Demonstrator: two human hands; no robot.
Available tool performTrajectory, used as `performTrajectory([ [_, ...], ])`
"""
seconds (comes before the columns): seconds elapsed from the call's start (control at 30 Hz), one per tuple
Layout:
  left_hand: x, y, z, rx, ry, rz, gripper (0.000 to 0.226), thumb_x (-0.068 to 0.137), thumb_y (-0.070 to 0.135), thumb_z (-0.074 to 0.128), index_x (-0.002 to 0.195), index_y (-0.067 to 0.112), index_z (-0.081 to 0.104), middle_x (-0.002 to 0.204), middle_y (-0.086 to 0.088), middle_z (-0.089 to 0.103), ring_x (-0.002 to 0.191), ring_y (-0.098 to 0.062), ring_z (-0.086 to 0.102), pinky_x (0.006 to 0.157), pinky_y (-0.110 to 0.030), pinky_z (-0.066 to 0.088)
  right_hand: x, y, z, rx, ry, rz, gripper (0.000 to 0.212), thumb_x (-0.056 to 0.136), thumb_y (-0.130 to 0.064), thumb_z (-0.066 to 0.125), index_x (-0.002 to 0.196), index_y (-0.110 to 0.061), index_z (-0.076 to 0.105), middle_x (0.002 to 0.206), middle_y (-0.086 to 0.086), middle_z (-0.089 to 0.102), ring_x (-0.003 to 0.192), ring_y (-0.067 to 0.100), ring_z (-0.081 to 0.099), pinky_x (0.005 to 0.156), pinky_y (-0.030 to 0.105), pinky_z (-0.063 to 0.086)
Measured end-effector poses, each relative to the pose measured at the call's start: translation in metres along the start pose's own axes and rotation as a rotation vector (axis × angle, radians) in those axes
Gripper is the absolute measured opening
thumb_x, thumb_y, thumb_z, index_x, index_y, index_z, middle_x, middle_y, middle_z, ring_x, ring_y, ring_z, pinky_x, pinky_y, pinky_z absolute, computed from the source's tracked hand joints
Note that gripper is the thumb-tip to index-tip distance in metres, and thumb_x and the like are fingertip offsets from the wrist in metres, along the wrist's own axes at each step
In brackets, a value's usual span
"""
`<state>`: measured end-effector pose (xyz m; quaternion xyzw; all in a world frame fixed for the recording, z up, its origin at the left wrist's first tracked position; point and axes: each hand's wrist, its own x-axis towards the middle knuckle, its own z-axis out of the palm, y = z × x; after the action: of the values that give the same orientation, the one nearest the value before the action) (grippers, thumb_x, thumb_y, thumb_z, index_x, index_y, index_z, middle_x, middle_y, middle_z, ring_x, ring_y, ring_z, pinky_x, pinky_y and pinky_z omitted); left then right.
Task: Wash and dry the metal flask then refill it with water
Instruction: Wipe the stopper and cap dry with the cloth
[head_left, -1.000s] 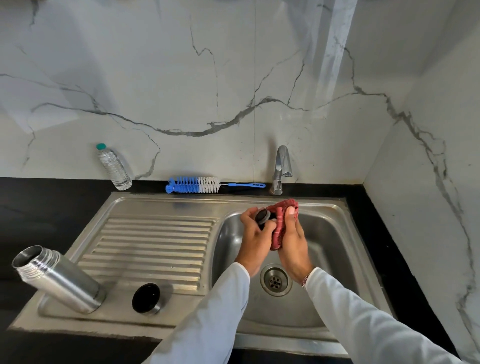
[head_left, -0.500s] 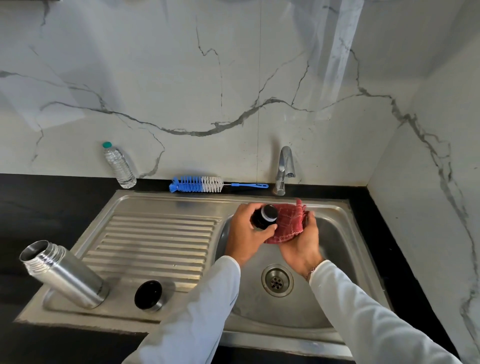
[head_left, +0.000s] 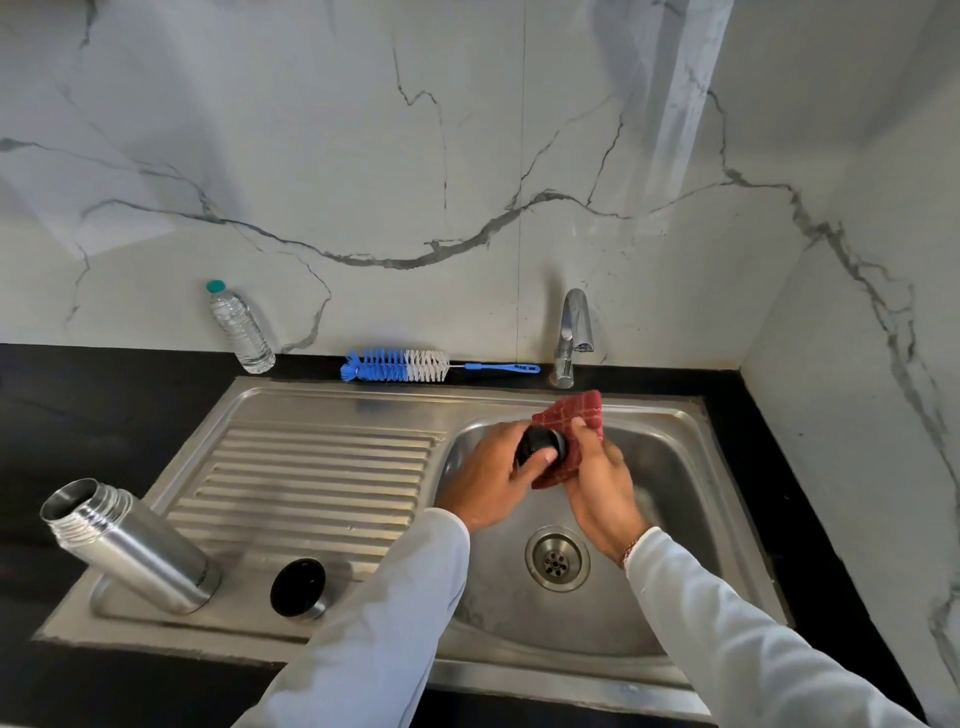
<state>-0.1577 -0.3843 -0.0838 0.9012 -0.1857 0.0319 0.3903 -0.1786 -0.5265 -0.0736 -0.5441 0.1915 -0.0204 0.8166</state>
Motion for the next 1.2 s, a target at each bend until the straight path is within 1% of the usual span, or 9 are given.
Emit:
performTrajectory([
  [0.1,-0.001,0.013,0.008,-0.028,0.115,-0.102,0.030,0.111,0.037,0.033,0.111,0.014,0.054,0.096,-0.003,0.067,0.087,-0.021,0.065,0.073,-0.026,0.042,-0.016,0.006,0.004,-0.263,-0.153,-0.239,0.026,0.108,-0.020,0.044,0.129,-0.019,0.060,0.118,0.004,0.072,0.105,0.003,0.068,0.084,0.016,0.053],
  [0.23,0.010,0.011,0.003,-0.053,0.128,-0.238,0.039,0.111,0.030,0.033,0.090,0.008,0.058,0.084,-0.007,0.069,0.074,-0.019,0.062,0.070,-0.029,0.042,-0.024,0.024,-0.014,-0.591,-0.421,-0.641,0.054,0.108,-0.011,0.040,0.159,-0.015,0.024,0.165,0.000,0.028,0.153,0.016,0.023,0.124,0.034,0.022],
  [0.37,0.010,-0.001,0.005,-0.157,-0.009,-0.254,0.025,0.105,0.023,0.052,0.100,0.006,0.069,0.096,-0.010,0.074,0.090,-0.029,0.070,0.085,-0.048,0.056,-0.016,0.025,-0.026,-0.861,-0.507,-0.834,0.060,0.104,-0.007,0.045,0.159,-0.008,0.021,0.169,0.002,0.013,0.157,0.022,0.006,0.127,0.040,0.013],
  [0.5,0.005,0.013,0.011,-0.098,0.006,-0.229,0.042,0.111,0.041,0.026,0.093,0.016,0.054,0.077,0.006,0.061,0.073,-0.012,0.062,0.069,-0.031,0.048,-0.016,0.024,-0.011,-0.569,-0.360,-0.522,0.047,0.107,-0.043,0.039,0.151,-0.027,0.038,0.150,-0.008,0.049,0.140,0.007,0.044,0.115,0.032,0.039],
  [0.6,0.008,0.010,0.006,0.372,0.070,0.054,0.048,0.108,0.049,0.013,0.100,0.016,0.048,0.081,0.000,0.062,0.068,-0.021,0.061,0.063,-0.039,0.052,-0.011,0.017,0.005,-0.307,-0.269,-0.027,0.080,0.083,-0.089,0.023,0.131,-0.035,0.058,0.126,0.001,0.069,0.117,0.015,0.066,0.097,0.046,0.055],
  [0.73,0.009,-0.003,0.007,0.476,0.082,0.202,0.044,0.108,0.045,0.015,0.100,0.015,0.046,0.075,0.002,0.052,0.059,-0.019,0.052,0.057,-0.043,0.051,-0.006,0.006,0.014,-0.345,-0.131,0.034,0.056,0.102,-0.063,0.015,0.108,-0.035,0.063,0.104,0.003,0.071,0.093,0.019,0.070,0.068,0.034,0.060],
  [0.93,0.020,0.025,0.007,-0.013,-0.103,-0.322,0.039,0.111,0.036,0.028,0.111,0.007,0.055,0.092,-0.013,0.065,0.084,-0.028,0.063,0.075,-0.040,0.050,0.002,0.040,-0.003,-0.656,-0.137,-0.536,0.035,0.109,-0.048,0.017,0.111,-0.030,0.048,0.104,-0.002,0.056,0.095,0.013,0.057,0.080,0.024,0.046],
  [1.07,0.030,0.023,-0.002,-0.646,-0.313,-0.800,0.044,0.104,0.041,0.040,0.068,0.021,0.055,0.059,-0.003,0.048,0.049,-0.014,0.038,0.047,-0.022,0.026,0.018,0.050,-0.021,-0.973,-0.211,-0.911,0.050,0.108,-0.042,0.024,0.143,-0.011,0.041,0.130,0.006,0.043,0.115,0.013,0.048,0.102,0.025,0.043],
  [1.2,0.028,0.019,0.002,-0.749,-0.292,-0.840,0.048,0.105,0.040,0.036,0.063,0.022,0.049,0.055,-0.001,0.045,0.044,-0.012,0.034,0.044,-0.022,0.022,0.028,0.039,-0.023,-1.119,-0.247,-1.034,0.048,0.107,-0.040,0.029,0.142,-0.008,0.039,0.128,0.013,0.045,0.110,0.026,0.055,0.098,0.034,0.049],
])
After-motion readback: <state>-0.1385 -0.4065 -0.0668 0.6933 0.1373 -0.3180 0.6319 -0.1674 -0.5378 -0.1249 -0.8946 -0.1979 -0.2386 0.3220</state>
